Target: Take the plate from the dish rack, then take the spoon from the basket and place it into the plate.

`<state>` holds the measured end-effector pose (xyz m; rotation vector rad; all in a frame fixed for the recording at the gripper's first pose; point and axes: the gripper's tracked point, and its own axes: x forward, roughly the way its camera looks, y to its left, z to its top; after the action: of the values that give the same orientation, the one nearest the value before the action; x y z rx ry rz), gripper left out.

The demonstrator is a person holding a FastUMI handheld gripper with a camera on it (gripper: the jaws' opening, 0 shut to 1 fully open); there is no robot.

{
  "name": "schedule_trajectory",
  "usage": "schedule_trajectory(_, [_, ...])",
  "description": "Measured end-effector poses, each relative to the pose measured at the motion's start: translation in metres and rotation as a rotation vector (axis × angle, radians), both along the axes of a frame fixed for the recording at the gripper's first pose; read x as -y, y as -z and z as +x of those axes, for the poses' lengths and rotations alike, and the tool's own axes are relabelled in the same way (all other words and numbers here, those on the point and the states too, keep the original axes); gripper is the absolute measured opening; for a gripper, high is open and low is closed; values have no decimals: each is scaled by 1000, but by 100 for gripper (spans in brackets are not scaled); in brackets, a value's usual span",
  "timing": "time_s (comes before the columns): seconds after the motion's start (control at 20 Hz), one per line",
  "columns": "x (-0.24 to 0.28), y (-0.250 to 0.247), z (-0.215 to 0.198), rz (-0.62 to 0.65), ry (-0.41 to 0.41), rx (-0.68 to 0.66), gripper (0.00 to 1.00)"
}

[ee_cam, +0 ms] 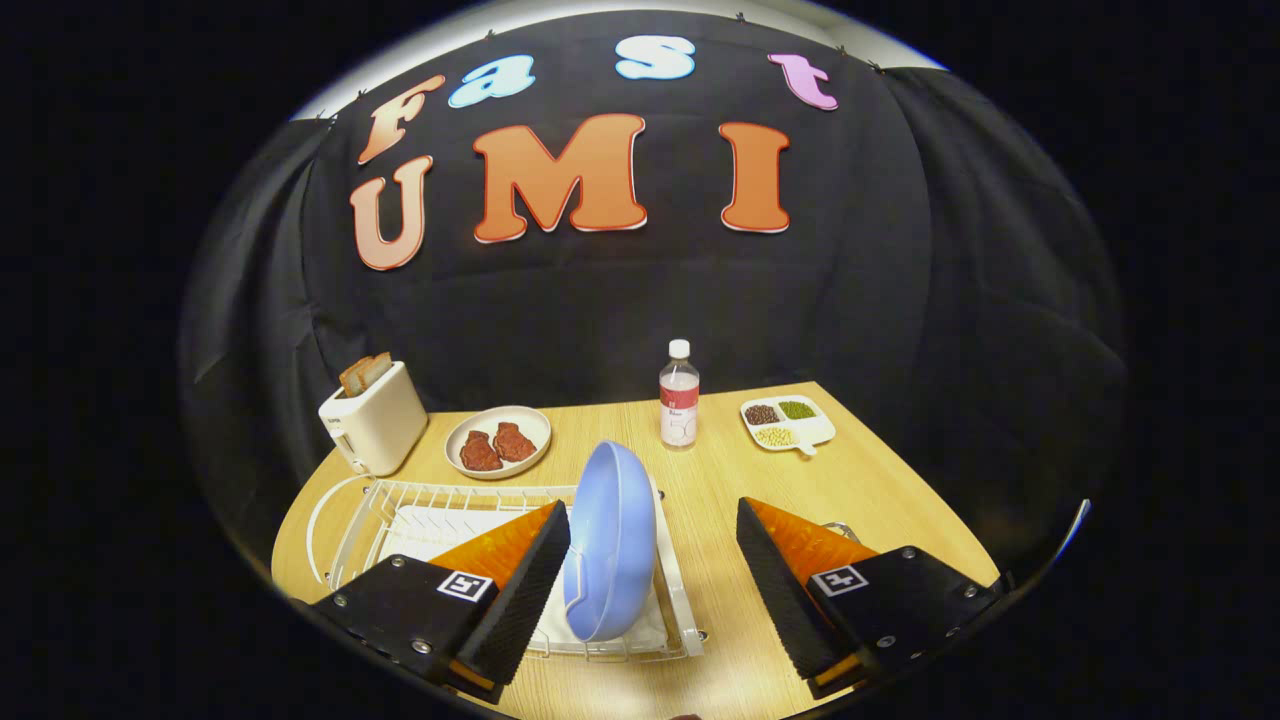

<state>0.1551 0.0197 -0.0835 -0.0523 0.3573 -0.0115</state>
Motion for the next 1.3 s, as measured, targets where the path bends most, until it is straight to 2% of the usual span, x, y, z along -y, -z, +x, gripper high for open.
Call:
schedule_trajectory(0.25, [-4, 40, 29, 16, 20, -134, 99])
schedule_trajectory(0.35, [-8, 49, 36, 14, 16, -158, 88])
schedule_trajectory(0.4, [-9, 56, 38, 10, 23, -176, 79])
schedule_trajectory(0.45, [-7, 61, 38, 0, 39, -199, 74])
schedule_trajectory(0.6, [-6, 66, 41, -15, 74, -210, 37])
schedule_trajectory(0.65, [-7, 65, 43, -18, 79, -213, 30])
schedule_trajectory(0.8, [-9, 62, 44, -43, 96, -216, 27])
schedule_trajectory(1.15, [-17, 35, 50, -162, 103, -165, 26])
schedule_trajectory(1.3, [-11, 25, 45, -174, 119, -142, 27])
